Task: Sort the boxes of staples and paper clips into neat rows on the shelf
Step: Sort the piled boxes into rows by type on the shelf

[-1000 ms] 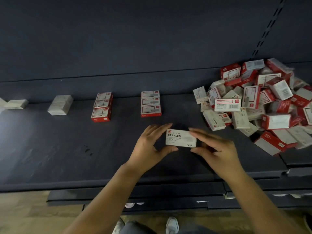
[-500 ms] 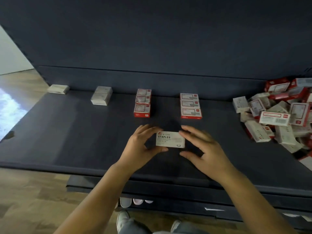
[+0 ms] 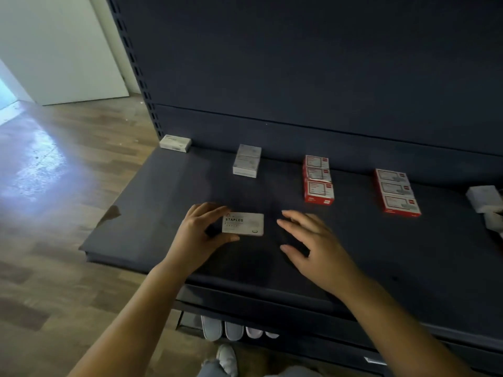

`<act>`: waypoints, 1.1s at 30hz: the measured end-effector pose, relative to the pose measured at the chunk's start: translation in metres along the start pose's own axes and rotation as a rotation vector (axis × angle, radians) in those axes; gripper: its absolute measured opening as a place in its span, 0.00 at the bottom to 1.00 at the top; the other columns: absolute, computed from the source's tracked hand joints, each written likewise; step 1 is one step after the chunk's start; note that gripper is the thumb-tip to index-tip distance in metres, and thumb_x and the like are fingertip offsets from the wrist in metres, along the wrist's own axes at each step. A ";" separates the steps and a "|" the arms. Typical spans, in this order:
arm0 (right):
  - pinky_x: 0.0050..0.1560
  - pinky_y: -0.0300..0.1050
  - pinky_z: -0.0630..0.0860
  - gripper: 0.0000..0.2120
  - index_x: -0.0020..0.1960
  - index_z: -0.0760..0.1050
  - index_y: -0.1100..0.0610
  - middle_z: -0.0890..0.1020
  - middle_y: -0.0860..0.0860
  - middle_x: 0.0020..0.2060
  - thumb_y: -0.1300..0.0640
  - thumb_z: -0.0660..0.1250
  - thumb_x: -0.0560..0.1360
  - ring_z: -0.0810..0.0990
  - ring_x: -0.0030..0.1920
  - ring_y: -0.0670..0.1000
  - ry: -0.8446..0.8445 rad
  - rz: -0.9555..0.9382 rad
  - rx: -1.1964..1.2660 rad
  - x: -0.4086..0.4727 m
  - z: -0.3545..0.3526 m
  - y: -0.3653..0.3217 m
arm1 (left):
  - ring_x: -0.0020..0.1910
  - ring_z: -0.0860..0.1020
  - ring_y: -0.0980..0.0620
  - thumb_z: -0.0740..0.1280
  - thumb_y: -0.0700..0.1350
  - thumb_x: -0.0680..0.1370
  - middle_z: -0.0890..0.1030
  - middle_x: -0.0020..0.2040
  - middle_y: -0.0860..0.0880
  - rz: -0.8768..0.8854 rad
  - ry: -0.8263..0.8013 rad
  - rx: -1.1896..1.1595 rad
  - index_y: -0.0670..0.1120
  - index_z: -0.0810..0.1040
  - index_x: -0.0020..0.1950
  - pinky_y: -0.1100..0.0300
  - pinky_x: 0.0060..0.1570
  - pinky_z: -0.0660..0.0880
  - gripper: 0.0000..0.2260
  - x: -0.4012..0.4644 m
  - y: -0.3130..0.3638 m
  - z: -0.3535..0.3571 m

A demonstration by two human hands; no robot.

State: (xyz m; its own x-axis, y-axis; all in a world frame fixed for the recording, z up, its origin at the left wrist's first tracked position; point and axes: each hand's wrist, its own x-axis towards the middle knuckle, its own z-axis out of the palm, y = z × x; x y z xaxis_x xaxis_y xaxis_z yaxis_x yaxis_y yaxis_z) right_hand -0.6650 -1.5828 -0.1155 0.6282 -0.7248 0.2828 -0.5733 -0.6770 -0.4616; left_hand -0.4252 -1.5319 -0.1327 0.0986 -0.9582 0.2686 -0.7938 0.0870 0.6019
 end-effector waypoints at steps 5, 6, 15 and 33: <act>0.63 0.44 0.62 0.21 0.64 0.74 0.56 0.73 0.49 0.65 0.52 0.63 0.72 0.67 0.64 0.48 -0.039 0.004 -0.032 0.029 0.026 -0.022 | 0.57 0.72 0.43 0.74 0.52 0.67 0.78 0.56 0.46 0.005 0.004 0.094 0.45 0.79 0.60 0.50 0.55 0.71 0.24 0.007 -0.043 -0.022; 0.63 0.44 0.61 0.21 0.64 0.74 0.56 0.73 0.49 0.65 0.52 0.64 0.72 0.67 0.65 0.48 -0.045 0.008 -0.035 0.034 0.030 -0.025 | 0.57 0.72 0.43 0.75 0.51 0.67 0.78 0.57 0.46 -0.002 0.010 0.098 0.45 0.78 0.61 0.48 0.56 0.71 0.24 0.010 -0.049 -0.024; 0.61 0.47 0.64 0.21 0.62 0.76 0.58 0.74 0.51 0.63 0.52 0.63 0.71 0.72 0.63 0.54 -0.062 0.042 -0.068 0.059 0.045 -0.040 | 0.63 0.66 0.39 0.70 0.53 0.72 0.73 0.63 0.44 -0.159 0.029 0.255 0.47 0.74 0.66 0.46 0.60 0.63 0.24 0.048 -0.090 -0.047; 0.62 0.45 0.62 0.20 0.61 0.77 0.58 0.75 0.51 0.63 0.53 0.64 0.71 0.72 0.63 0.52 -0.109 0.034 -0.051 0.103 0.069 -0.062 | 0.67 0.65 0.43 0.57 0.42 0.80 0.72 0.67 0.46 -0.267 -0.065 0.535 0.47 0.64 0.73 0.39 0.68 0.52 0.20 0.113 -0.150 -0.078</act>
State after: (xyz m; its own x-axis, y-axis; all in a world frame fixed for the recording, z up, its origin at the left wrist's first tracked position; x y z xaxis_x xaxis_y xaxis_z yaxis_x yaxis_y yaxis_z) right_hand -0.5283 -1.6063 -0.1160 0.6595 -0.7314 0.1733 -0.6199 -0.6596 -0.4250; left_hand -0.2476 -1.6322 -0.1339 0.3128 -0.9441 0.1038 -0.9402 -0.2922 0.1753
